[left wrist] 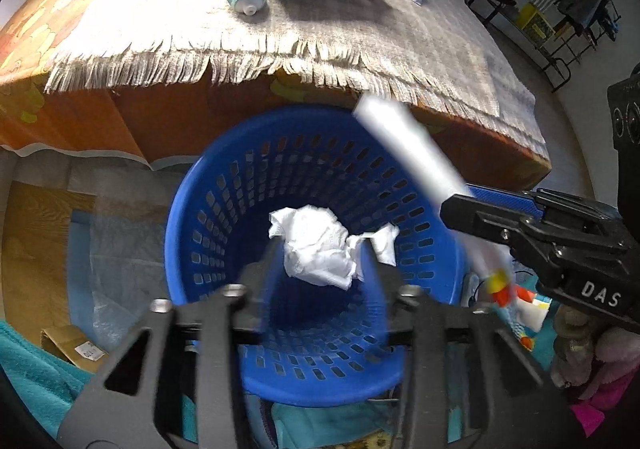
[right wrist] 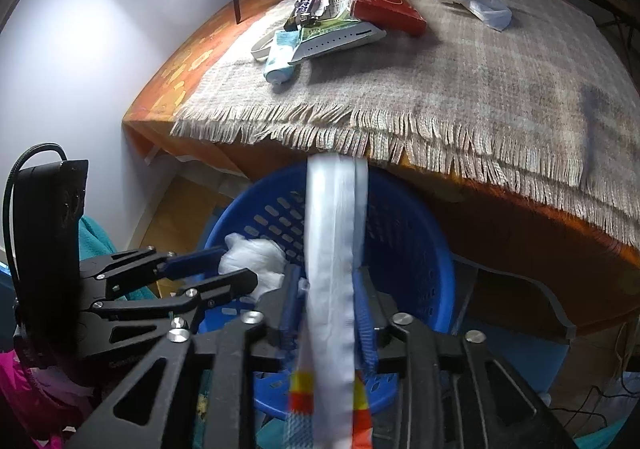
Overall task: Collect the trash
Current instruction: 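Carry tissue and paper strip to the blue basket and open both tools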
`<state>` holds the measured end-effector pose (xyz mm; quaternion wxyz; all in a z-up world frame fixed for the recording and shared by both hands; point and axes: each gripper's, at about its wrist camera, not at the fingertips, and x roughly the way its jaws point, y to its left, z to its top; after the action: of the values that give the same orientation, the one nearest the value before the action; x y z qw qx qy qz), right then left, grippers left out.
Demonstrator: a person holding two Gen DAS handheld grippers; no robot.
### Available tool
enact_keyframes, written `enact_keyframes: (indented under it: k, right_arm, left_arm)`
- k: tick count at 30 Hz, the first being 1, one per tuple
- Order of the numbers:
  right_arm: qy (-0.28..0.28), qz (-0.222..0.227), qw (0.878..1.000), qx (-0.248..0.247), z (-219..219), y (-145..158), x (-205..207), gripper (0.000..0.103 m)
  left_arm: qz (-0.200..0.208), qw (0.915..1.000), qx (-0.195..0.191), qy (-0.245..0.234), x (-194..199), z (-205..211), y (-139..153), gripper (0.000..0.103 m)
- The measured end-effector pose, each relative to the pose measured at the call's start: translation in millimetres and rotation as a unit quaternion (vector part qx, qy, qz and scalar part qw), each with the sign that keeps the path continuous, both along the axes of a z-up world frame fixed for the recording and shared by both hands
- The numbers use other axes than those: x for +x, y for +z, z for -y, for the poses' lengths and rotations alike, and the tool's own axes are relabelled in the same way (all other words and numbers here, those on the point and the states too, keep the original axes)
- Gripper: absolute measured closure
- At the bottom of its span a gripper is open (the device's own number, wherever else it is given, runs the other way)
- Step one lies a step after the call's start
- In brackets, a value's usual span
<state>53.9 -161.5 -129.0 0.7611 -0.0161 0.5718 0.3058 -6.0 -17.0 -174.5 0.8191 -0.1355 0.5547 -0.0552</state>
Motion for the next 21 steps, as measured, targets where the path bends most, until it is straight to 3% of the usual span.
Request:
enact_keyframes:
  k: [3, 5, 11, 21]
  right_arm:
    - [-0.005, 0.000, 1.000, -0.003, 1.1, -0.3, 0.4, 0.053]
    - [-0.011, 0.002, 1.000, -0.006, 1.9, -0.2, 0.8, 0.036]
    - [-0.021, 0.008, 1.000, -0.016, 4.5, 2.1, 1.6, 0.020]
    - [-0.030, 0.010, 0.999, -0.032, 6.1, 2.5, 4.9, 0.010]
  left_arm:
    - [0.001, 1.0000, 0.004, 0.001, 0.2, -1.0, 0.6, 0.053]
    - [0.002, 1.0000, 0.006, 0.004, 0.7, -2.2, 0.7, 0.042]
    - [-0.001, 0.9999, 0.008, 0.012, 1.3, -5.0, 0.0, 0.040]
    - [-0.001, 0.9999, 0.009, 0.015, 2.6, -7.5, 1.0, 0.038]
